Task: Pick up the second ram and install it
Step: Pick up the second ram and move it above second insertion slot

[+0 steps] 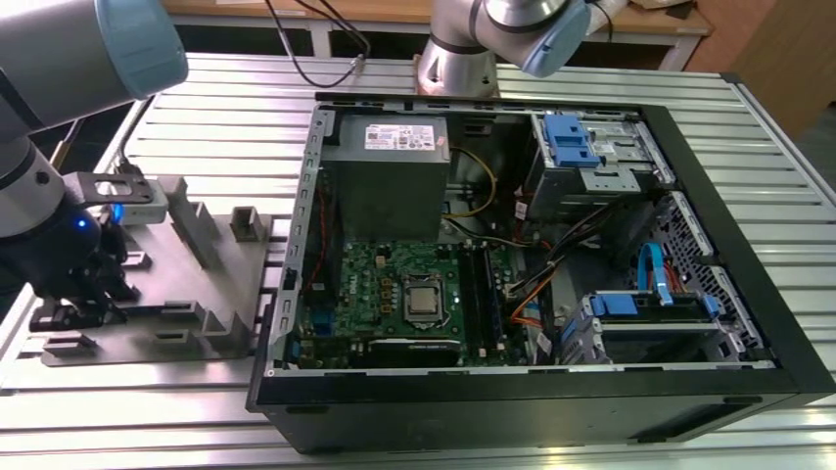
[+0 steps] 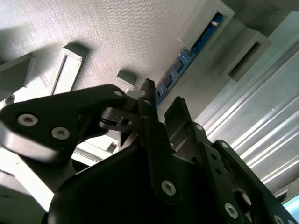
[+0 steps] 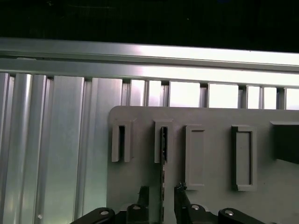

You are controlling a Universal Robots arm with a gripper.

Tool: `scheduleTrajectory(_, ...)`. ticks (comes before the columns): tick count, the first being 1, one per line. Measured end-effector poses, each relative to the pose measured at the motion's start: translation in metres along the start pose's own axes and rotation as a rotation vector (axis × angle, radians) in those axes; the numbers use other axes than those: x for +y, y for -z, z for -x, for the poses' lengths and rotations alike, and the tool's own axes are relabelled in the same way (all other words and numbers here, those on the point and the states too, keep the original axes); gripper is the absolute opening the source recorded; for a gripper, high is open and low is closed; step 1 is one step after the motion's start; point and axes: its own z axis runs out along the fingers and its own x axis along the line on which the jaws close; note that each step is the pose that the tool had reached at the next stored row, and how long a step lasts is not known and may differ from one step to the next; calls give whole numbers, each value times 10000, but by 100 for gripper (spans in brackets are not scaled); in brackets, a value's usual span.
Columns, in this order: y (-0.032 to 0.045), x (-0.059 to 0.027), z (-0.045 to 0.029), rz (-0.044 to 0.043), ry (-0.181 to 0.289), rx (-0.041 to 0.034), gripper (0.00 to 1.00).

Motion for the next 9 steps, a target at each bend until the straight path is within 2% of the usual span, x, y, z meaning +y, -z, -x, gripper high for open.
scheduleTrajectory(1, 0, 0, 1, 0, -1, 0, 31)
scheduleTrajectory(3, 0, 0, 2, 1, 0, 0, 31)
scheduleTrajectory(4, 0, 0, 3, 0, 0, 0, 24)
scheduleTrajectory(9, 0, 0, 6, 1, 0, 0, 24)
